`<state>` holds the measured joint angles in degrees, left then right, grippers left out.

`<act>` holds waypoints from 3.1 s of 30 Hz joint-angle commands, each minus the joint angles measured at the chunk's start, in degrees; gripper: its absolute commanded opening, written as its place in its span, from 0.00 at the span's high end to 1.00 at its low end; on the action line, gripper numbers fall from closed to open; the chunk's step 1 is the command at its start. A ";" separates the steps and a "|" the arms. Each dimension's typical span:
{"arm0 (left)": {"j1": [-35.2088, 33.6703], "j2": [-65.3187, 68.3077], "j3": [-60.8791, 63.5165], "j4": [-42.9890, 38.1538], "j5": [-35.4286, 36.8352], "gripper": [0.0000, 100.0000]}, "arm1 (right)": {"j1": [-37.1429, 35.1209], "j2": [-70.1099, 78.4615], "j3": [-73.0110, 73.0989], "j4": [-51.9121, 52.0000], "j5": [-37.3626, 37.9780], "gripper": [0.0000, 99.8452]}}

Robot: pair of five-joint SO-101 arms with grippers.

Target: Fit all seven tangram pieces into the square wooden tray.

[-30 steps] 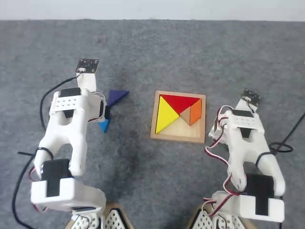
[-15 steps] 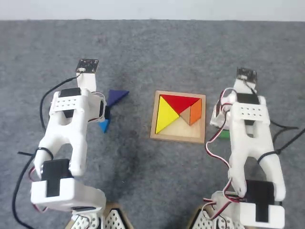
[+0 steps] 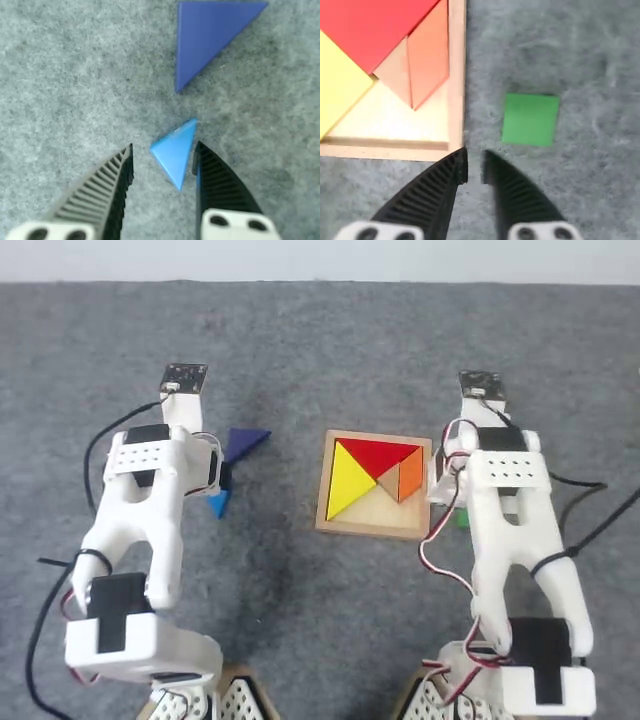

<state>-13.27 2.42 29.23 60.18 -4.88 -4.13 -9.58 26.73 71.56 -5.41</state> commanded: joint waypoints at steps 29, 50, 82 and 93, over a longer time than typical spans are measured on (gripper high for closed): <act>0.00 -3.08 -0.31 -1.58 -0.53 0.81 | 5.23 21.23 -6.59 -10.77 1.85 0.99; -0.18 -3.08 -0.13 -1.58 -0.53 0.81 | -18.59 12.00 -10.37 -4.26 24.53 0.99; -0.18 -3.08 -0.13 -1.58 -0.62 0.81 | -19.21 16.04 -10.64 -6.02 24.35 0.72; -0.18 -3.08 -0.13 -1.58 -0.62 0.81 | -12.26 12.88 -10.46 -8.84 24.26 0.76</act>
<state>-13.27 2.42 29.67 60.18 -4.88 -20.40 9.41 19.08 63.82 18.42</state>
